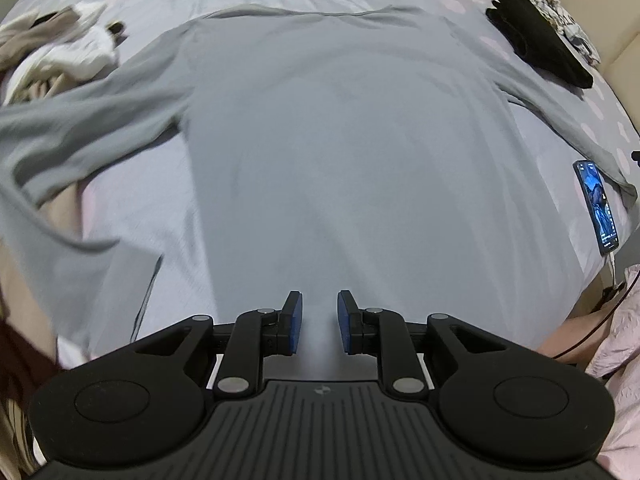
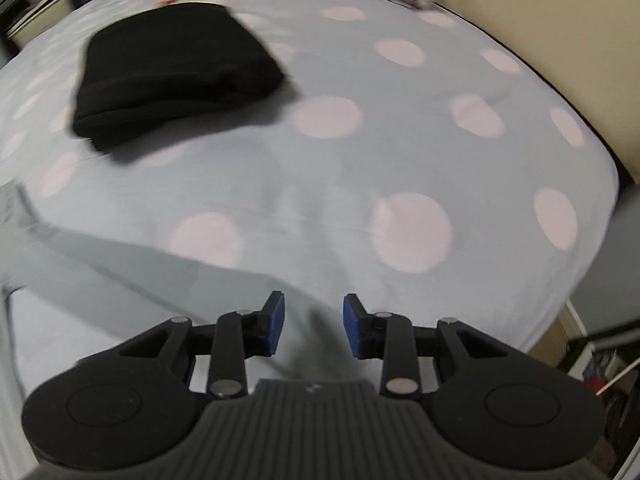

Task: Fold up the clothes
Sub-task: 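Grasp a grey shirt sleeve with the right gripper and lift it toward the shirt body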

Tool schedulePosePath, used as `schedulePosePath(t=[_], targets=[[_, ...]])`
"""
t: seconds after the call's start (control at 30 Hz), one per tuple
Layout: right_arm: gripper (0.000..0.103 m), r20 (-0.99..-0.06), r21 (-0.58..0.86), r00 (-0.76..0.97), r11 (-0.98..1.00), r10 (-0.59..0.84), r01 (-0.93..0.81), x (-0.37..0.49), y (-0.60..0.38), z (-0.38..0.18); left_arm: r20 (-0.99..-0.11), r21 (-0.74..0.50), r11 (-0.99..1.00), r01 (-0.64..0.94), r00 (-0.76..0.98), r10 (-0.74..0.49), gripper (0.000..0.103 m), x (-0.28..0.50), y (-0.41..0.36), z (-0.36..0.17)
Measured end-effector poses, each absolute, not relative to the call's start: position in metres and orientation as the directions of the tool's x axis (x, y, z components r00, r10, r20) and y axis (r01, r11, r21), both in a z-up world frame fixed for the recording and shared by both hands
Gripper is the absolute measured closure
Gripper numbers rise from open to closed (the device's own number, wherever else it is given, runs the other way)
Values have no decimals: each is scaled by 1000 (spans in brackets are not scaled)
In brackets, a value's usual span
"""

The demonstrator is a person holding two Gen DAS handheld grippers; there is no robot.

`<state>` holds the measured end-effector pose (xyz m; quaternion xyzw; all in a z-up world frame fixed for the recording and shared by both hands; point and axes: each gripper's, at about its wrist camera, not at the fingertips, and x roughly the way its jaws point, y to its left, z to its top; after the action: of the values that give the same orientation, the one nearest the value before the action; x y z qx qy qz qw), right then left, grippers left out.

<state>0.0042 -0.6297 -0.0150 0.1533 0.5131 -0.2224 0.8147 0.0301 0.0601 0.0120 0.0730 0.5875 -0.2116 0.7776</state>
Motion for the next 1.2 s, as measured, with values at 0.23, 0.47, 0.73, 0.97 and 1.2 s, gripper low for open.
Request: schedulePosePath(t=[0.23, 0.47, 0.73, 0.97, 1.2], targets=[[67, -920, 90, 357, 798, -163, 596, -11, -652, -48, -954, -113, 890, 441, 202, -221, 86, 43, 40, 2], [95, -926, 114, 356, 801, -129, 587, -12, -646, -55, -950, -110, 874, 472, 207, -232, 86, 52, 23, 2], [96, -850, 122, 501, 866, -160, 484, -2, -599, 13, -946, -115, 869, 482, 212, -243, 86, 53, 18, -1], [96, -793, 182, 609, 950, -12, 255, 36, -509, 78, -924, -139, 872, 469, 255, -285, 86, 54, 20, 11], [96, -738, 236, 655, 971, 160, 28, 68, -401, 120, -879, -177, 879, 444, 329, -344, 86, 54, 25, 31]])
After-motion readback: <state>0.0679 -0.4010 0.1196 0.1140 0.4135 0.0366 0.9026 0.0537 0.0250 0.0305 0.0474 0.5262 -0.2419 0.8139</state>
